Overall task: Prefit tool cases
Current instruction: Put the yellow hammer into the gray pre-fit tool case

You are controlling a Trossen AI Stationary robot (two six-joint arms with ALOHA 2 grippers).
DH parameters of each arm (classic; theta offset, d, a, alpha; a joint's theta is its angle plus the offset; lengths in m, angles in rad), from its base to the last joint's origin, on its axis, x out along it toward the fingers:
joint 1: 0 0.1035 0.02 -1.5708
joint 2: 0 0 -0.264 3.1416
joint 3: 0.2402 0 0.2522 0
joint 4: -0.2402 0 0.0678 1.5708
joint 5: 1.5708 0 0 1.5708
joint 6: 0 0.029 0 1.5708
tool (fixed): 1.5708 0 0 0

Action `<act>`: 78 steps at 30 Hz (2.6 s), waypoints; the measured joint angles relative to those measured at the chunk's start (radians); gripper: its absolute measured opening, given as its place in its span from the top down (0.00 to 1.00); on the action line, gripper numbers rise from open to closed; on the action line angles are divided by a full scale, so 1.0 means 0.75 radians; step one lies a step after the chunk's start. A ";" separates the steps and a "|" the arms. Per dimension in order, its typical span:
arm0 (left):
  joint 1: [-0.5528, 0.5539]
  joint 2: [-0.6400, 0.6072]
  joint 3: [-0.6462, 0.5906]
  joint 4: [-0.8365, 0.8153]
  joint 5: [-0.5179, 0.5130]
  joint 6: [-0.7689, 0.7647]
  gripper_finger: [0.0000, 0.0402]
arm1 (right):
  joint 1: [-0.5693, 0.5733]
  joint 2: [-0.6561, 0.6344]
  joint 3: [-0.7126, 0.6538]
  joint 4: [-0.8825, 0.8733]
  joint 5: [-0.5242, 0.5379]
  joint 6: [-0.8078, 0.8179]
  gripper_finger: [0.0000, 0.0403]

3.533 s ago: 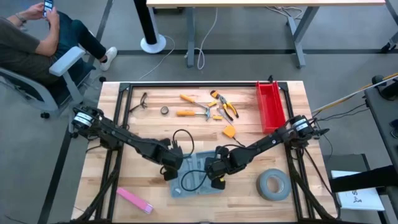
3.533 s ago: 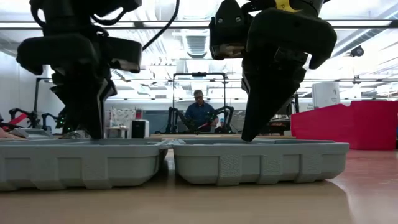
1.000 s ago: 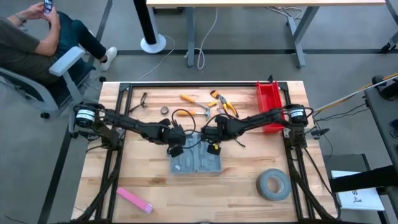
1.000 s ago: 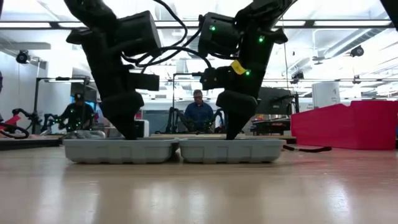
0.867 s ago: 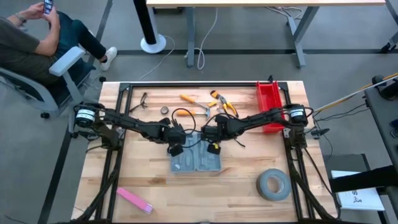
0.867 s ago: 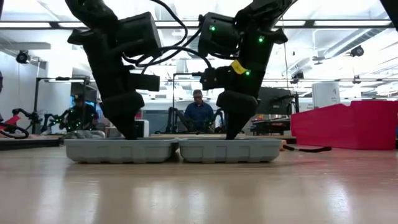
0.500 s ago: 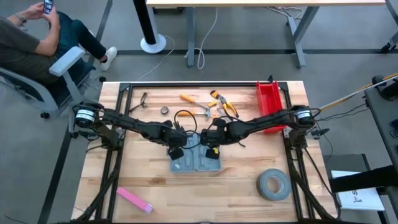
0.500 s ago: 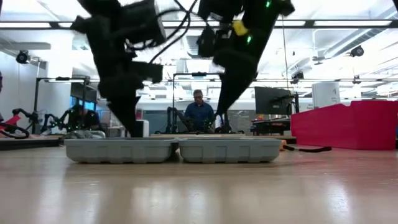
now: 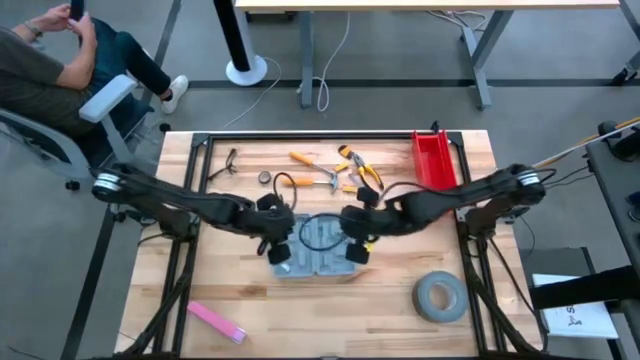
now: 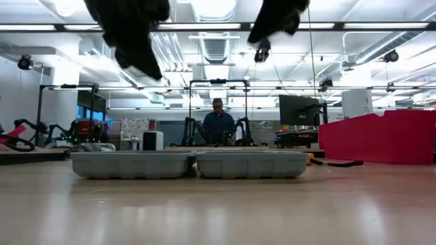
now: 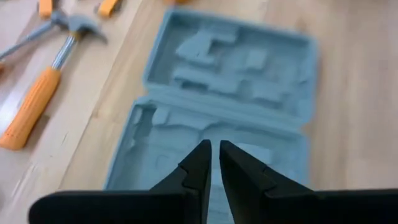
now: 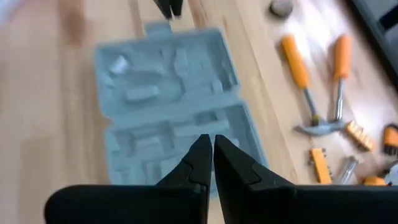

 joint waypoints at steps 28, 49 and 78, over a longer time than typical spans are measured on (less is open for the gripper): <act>-0.288 -0.477 -0.329 1.003 -0.068 0.264 0.90 | 0.385 -0.516 -0.311 0.659 0.222 -0.257 1.00; -0.072 -0.576 -0.793 1.671 -0.364 0.405 0.90 | 0.145 -0.668 -1.166 1.544 0.239 -0.319 1.00; 0.587 -0.326 -0.771 1.482 0.068 0.003 0.89 | -0.244 -0.391 -1.291 1.823 0.352 -0.363 0.99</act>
